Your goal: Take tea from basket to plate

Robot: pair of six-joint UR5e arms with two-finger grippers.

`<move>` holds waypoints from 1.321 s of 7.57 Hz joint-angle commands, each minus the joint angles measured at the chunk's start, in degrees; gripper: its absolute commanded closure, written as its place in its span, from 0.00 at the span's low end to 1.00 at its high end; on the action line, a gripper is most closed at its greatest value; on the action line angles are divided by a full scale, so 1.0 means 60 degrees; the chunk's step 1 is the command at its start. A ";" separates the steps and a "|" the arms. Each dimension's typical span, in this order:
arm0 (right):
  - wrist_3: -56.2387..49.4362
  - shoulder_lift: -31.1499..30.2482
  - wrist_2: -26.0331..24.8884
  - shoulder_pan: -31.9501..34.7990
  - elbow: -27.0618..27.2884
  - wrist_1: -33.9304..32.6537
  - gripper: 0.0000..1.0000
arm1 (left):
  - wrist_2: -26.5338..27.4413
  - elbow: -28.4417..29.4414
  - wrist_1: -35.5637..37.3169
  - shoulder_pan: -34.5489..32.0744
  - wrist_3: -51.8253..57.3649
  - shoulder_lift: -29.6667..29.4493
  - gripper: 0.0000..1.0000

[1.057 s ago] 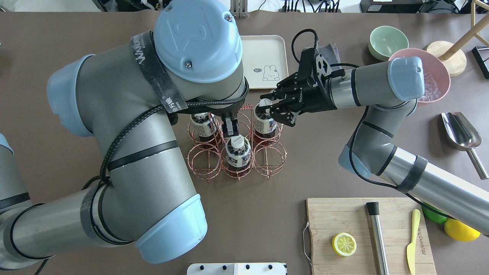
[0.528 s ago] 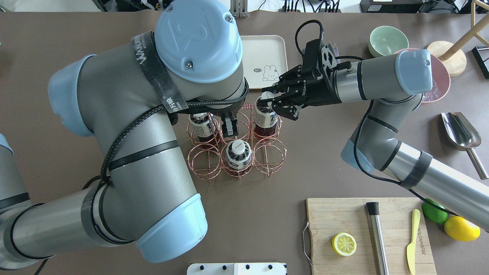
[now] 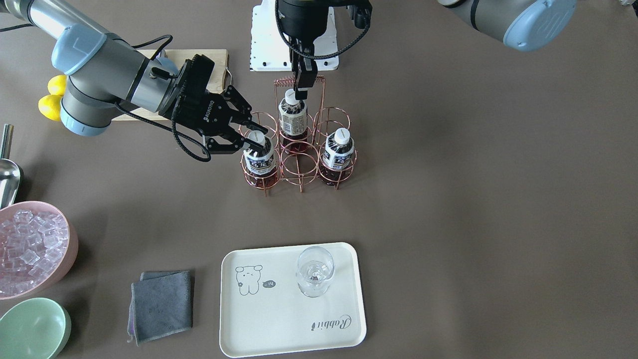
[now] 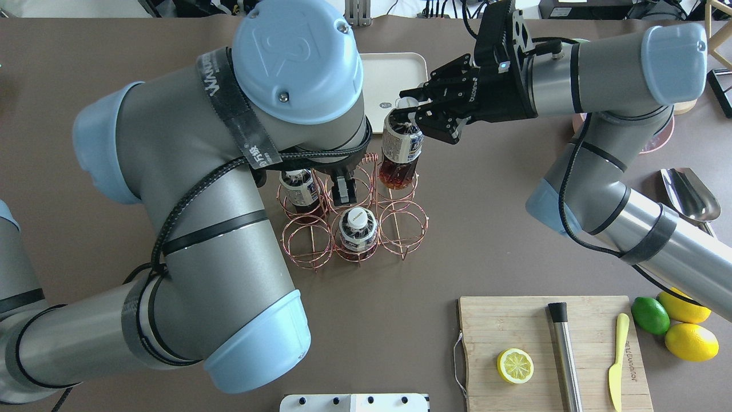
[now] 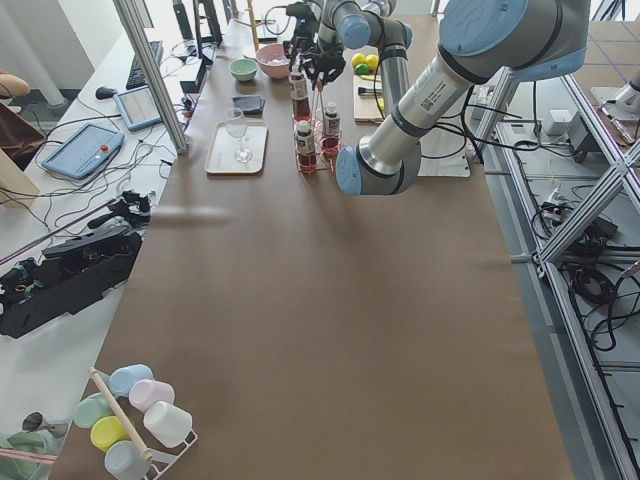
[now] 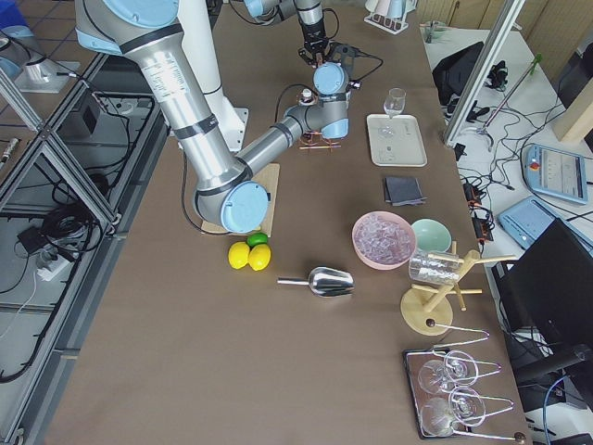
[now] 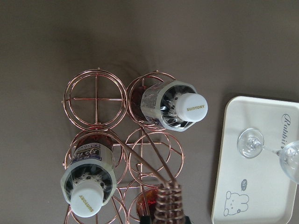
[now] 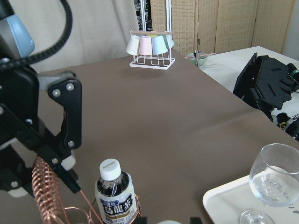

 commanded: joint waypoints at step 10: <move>-0.0049 0.1780 -0.1043 0.1732 -0.3947 0.1018 1.00 | 0.0000 -0.0015 0.0047 0.0015 -0.0005 -0.0015 1.00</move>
